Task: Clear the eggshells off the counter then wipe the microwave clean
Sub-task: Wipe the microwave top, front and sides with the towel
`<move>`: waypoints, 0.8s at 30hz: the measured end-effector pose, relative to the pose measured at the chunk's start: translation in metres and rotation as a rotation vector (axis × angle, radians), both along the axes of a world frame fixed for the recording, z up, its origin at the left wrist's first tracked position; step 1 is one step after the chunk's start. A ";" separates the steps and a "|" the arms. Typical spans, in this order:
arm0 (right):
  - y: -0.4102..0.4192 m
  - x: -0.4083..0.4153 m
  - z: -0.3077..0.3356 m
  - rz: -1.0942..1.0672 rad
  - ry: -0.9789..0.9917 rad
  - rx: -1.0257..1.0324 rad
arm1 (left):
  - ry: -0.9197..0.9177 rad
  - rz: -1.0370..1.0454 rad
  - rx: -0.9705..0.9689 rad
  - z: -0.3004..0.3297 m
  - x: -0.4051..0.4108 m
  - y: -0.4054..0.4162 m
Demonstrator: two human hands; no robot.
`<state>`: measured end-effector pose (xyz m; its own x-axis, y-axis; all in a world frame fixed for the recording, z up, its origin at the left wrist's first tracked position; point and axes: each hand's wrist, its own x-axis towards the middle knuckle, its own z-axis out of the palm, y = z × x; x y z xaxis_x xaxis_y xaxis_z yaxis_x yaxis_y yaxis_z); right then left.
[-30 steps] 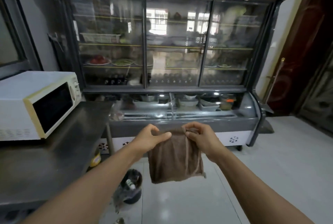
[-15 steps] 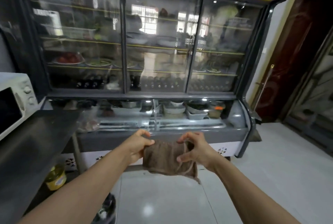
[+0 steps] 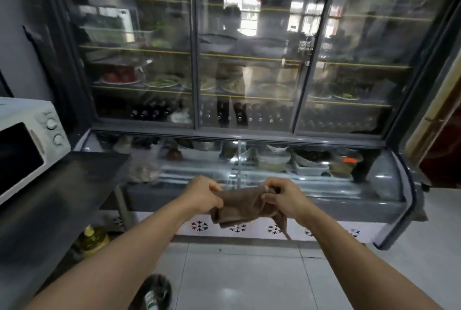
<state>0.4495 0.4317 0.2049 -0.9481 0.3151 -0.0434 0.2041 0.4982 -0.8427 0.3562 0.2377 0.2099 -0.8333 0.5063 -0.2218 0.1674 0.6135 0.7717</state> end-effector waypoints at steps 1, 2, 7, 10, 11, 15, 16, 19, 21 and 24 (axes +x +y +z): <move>0.009 -0.013 -0.003 0.035 -0.004 -0.023 | -0.021 0.025 0.013 -0.001 -0.011 0.004; 0.019 -0.026 -0.005 0.069 -0.005 -0.031 | -0.046 0.056 0.031 -0.002 -0.023 0.007; 0.063 -0.105 -0.021 0.130 0.020 -0.140 | -0.167 0.251 0.153 -0.018 -0.072 0.037; 0.081 -0.151 -0.029 0.136 0.002 -0.220 | -0.251 0.424 0.218 -0.033 -0.089 0.053; 0.084 -0.165 -0.032 0.149 -0.004 -0.249 | -0.264 0.479 0.227 -0.038 -0.093 0.056; 0.082 -0.210 -0.048 0.291 -0.105 -0.415 | -0.273 0.709 0.265 -0.051 -0.103 0.058; 0.079 -0.219 -0.052 0.330 -0.148 -0.454 | -0.283 0.764 0.287 -0.054 -0.105 0.057; 0.066 -0.247 -0.066 0.450 -0.270 -0.475 | -0.343 0.887 0.362 -0.065 -0.112 0.046; 0.053 -0.266 -0.078 0.522 -0.308 -0.380 | -0.380 0.936 0.380 -0.075 -0.118 0.035; 0.030 -0.296 -0.099 0.615 -0.321 -0.255 | -0.410 1.012 0.386 -0.095 -0.130 0.017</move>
<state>0.1530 0.4615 0.1055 -0.8785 -0.3260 -0.3492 0.2071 0.3990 -0.8933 0.2266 0.2548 0.1153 -0.7976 -0.2586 -0.5449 -0.5716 0.0355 0.8198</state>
